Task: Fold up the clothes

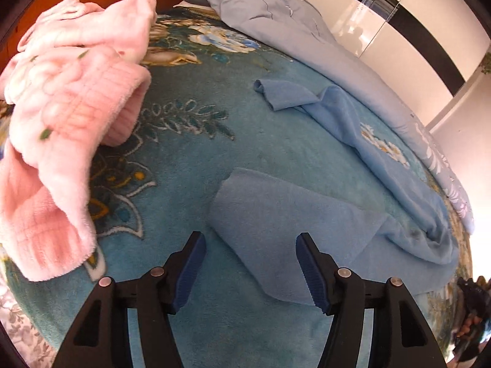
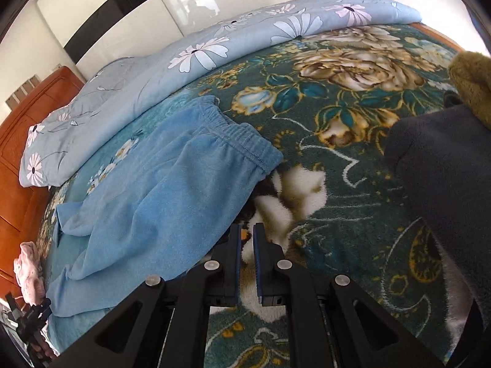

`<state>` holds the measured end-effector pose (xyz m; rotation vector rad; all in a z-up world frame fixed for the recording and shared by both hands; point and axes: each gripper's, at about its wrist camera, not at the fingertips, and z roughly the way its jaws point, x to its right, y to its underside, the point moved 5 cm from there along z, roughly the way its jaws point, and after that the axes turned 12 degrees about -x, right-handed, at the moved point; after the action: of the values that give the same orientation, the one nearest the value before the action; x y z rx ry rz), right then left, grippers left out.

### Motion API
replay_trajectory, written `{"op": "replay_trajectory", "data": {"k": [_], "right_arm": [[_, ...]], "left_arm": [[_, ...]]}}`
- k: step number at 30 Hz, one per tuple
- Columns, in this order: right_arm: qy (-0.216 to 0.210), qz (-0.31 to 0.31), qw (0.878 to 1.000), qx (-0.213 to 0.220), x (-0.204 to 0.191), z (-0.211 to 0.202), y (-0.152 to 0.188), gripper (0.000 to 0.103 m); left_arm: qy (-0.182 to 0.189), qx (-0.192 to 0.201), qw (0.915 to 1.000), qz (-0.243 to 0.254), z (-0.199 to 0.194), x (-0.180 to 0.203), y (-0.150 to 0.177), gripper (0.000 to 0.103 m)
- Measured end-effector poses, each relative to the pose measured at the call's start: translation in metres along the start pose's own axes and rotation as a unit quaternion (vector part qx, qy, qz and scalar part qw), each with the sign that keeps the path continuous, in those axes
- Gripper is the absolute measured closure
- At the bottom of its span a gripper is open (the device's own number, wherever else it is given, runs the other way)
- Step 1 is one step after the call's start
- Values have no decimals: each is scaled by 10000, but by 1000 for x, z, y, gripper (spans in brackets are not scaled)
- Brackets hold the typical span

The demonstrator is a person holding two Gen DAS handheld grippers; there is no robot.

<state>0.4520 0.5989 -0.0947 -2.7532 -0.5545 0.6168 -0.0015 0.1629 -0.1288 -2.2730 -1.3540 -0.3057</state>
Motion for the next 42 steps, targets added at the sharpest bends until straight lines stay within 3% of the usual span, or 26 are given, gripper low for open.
{"op": "replay_trajectory", "data": {"k": [2,7,8,9,11,14,17,21,24,26,30,34,42], "right_arm": [[-149,146,9998,23,0,8,-7,96],[-434,765,9961,47,7,32,-25,96],[-485,856,9951,58,9,36,-28,96],[-567,924,9941,92,9,37,-31,96],[-736,1005,9921,153,6,38,-34,95],[-963,1034,9898,193,-3,34,-36,100],[-1093,900,9890,436,-14,14,-38,101],[-1015,437,9874,1135,-24,-57,-27,102],[-875,151,9840,1545,-23,-105,-5,103],[-695,45,9845,1608,-16,-121,12,103],[-449,-111,9920,1174,-8,-103,37,103],[-785,-52,9942,738,-13,-69,43,103],[-645,812,9935,473,7,-6,28,98]], "left_arm": [[353,-73,9993,-15,6,8,-3,38],[394,-10,9990,-229,11,10,-6,41],[405,30,9987,-307,10,7,-7,51],[416,70,9984,-385,10,4,-8,69],[487,90,9972,-568,10,-4,-11,91],[576,143,9960,-675,8,-9,-15,97],[419,371,9978,-349,-8,3,-23,97],[316,787,9963,106,-47,17,-35,97],[-49,1019,9940,405,-70,16,-33,97],[-243,893,9944,503,-67,8,-28,97],[-373,522,9974,318,-40,-15,-15,97],[-464,508,9975,189,-31,-23,-12,97],[-579,469,9969,251,-30,-22,-11,95]]}}
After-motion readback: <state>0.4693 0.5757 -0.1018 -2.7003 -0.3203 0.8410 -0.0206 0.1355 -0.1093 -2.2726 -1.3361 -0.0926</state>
